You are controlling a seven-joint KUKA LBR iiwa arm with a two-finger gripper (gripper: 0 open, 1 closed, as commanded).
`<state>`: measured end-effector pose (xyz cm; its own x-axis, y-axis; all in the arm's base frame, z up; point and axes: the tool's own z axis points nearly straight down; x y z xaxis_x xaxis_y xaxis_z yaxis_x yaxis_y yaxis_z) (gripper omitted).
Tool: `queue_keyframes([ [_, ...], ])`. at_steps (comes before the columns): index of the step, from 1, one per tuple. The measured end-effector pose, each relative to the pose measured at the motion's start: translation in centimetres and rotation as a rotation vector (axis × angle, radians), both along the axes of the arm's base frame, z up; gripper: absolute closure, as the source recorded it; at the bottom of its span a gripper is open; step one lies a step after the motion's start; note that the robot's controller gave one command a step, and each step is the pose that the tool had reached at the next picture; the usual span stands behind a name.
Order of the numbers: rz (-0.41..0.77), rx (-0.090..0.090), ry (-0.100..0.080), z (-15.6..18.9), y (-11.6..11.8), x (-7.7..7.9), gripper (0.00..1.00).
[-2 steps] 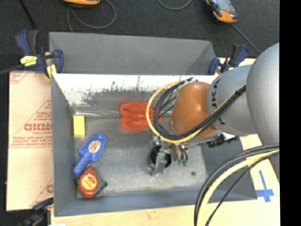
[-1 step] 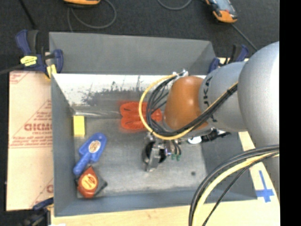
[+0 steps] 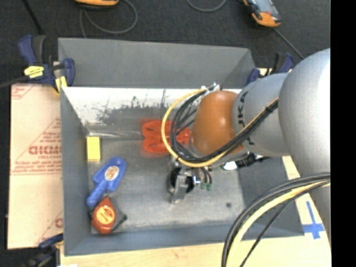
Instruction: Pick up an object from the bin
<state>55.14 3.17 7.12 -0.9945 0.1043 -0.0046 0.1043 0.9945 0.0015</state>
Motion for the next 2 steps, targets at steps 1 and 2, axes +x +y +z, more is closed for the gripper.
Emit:
queue_keyframes([
  [1, 0.008, 0.001, 0.005, -0.1, 0.9, 2.2, 1.00],
  [2, 0.021, 0.001, 0.000, 0.5, 1.6, 4.4, 1.00],
])
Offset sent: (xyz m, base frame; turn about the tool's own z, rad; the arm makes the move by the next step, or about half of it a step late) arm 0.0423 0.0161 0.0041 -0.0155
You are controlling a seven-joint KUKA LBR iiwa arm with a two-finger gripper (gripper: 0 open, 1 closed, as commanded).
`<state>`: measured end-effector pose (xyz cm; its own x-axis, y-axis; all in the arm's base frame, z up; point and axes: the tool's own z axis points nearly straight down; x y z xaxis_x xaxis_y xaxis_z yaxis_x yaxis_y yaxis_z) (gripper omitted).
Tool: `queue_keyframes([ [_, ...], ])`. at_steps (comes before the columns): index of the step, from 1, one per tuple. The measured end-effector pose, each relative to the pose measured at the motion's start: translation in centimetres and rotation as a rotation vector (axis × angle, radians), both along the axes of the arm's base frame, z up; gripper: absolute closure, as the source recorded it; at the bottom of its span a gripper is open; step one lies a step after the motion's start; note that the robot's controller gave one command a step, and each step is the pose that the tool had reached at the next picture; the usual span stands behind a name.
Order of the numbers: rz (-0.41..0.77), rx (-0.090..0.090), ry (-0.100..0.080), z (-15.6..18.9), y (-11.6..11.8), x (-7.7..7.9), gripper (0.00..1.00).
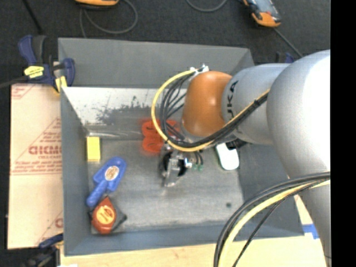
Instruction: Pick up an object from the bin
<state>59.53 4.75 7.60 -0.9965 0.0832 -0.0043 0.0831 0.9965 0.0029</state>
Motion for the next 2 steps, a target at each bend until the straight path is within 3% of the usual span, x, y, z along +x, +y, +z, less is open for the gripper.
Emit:
queue_keyframes([
  [1, 0.007, 0.000, 0.002, 1.2, 0.3, 1.5, 1.00],
  [2, -0.008, 0.000, -0.001, 0.5, 2.1, 5.5, 1.00],
])
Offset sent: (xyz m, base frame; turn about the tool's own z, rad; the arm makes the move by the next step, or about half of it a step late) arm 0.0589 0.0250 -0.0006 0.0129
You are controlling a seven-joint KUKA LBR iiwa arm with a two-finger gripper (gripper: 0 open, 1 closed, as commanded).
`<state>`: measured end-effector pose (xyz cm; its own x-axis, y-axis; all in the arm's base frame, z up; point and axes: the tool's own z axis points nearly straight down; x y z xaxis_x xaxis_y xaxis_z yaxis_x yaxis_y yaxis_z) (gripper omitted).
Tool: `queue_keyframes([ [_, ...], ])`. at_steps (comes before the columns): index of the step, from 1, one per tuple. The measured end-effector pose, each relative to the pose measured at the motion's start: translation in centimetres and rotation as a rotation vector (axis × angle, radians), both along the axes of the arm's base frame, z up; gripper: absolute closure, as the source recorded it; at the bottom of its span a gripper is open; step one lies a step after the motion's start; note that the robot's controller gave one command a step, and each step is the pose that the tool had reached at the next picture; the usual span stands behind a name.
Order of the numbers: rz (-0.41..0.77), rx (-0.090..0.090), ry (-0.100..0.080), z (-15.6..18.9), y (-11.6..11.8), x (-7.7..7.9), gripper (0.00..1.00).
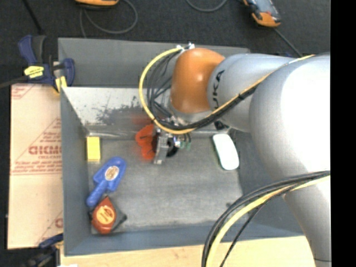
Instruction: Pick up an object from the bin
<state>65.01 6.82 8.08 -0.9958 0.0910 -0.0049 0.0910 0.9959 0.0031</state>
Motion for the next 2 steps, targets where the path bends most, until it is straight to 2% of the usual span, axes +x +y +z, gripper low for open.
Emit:
queue_keyframes([
  [1, 0.001, 0.000, 0.003, -0.2, 0.3, 0.5, 1.00],
  [2, 0.131, -0.004, 0.001, -0.1, 2.7, -2.7, 1.00],
])
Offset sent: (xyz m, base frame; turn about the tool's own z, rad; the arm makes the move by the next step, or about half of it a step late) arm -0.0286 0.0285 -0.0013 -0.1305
